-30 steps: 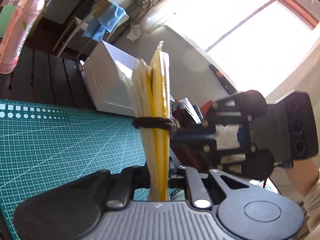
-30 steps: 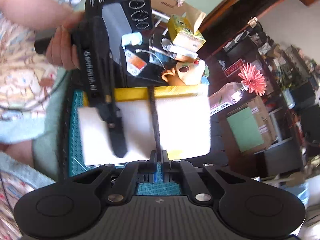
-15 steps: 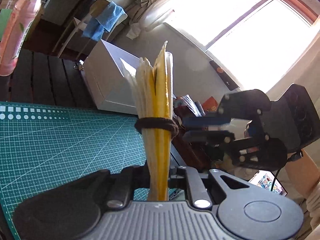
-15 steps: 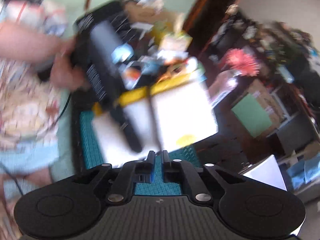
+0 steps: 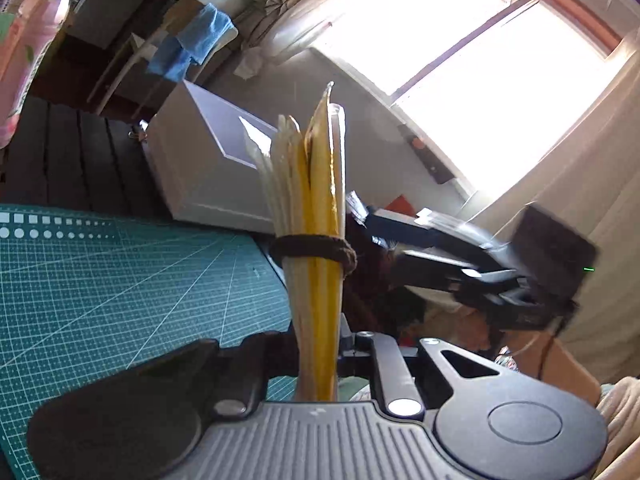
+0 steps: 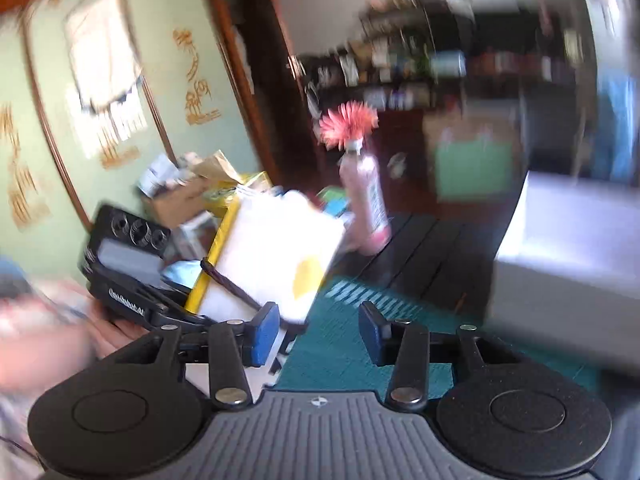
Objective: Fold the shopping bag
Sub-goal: 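Move the right gripper to the banded bag beside the left gripper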
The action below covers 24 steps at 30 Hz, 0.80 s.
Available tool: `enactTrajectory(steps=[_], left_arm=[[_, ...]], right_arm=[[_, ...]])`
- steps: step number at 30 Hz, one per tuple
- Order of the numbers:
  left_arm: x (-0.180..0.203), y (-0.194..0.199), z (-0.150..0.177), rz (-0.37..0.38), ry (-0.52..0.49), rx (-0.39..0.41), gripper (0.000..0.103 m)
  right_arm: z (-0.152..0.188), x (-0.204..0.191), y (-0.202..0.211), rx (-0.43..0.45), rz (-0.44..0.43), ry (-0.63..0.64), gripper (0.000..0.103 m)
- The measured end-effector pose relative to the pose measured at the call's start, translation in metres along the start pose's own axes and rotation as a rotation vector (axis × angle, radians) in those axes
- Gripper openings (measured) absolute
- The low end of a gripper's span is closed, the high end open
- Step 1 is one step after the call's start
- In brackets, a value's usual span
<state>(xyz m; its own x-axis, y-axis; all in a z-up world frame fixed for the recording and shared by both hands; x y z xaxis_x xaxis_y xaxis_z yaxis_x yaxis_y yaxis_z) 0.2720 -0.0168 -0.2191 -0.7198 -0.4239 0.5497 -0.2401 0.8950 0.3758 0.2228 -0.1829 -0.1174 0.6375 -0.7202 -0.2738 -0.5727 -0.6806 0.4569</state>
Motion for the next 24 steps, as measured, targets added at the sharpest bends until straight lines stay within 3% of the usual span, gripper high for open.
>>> enactTrajectory(steps=[2, 4, 9, 11, 12, 19, 21, 22, 23, 24], left_arm=[[0.003, -0.006, 0.002, 0.003, -0.018, -0.019, 0.013], [0.006, -0.01, 0.004, 0.0, -0.028, -0.036, 0.013], [0.007, -0.009, 0.008, -0.018, -0.046, -0.055, 0.013], [0.007, -0.008, 0.008, -0.026, -0.05, -0.06, 0.013], [0.006, -0.008, 0.008, -0.028, -0.051, -0.064, 0.013], [0.006, -0.005, 0.008, -0.03, -0.053, -0.061, 0.013], [0.007, -0.003, 0.008, -0.019, -0.052, -0.053, 0.013], [0.007, -0.001, 0.007, -0.01, -0.047, -0.043, 0.013], [0.007, 0.0, 0.006, 0.003, -0.034, -0.033, 0.013], [0.006, 0.002, 0.004, 0.02, -0.018, -0.021, 0.013]], right_arm=[[-0.003, -0.024, -0.006, -0.009, -0.002, 0.14, 0.032], [-0.002, -0.057, -0.024, -0.072, 0.006, 0.362, 0.021], [0.001, -0.078, -0.052, -0.156, 0.028, 0.551, 0.021], [0.005, -0.078, -0.057, -0.174, 0.033, 0.587, 0.004], [0.006, -0.078, -0.058, -0.181, 0.033, 0.597, 0.004], [0.012, -0.078, -0.046, -0.219, -0.038, 0.542, 0.004], [0.001, -0.071, -0.036, -0.165, -0.037, 0.449, 0.006], [-0.004, -0.068, -0.032, -0.139, -0.036, 0.404, 0.012], [-0.008, -0.062, -0.026, -0.109, -0.035, 0.351, 0.026], [-0.017, -0.049, -0.013, -0.043, -0.026, 0.231, 0.035]])
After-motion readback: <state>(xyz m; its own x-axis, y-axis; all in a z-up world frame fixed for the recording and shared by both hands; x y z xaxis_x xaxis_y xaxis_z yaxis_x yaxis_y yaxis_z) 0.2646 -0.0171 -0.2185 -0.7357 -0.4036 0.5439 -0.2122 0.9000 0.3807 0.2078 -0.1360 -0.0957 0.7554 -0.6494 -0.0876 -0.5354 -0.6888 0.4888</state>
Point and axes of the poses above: each gripper's, at about its wrist camera, not at the fingertips, and y roughly against the way its jaws point, x to its right, z to its underside, the point moved 7 cm from there along -y, roughly the way its jaws point, and after that the axes turned 13 degrees about -y, right-handed, at the moved point
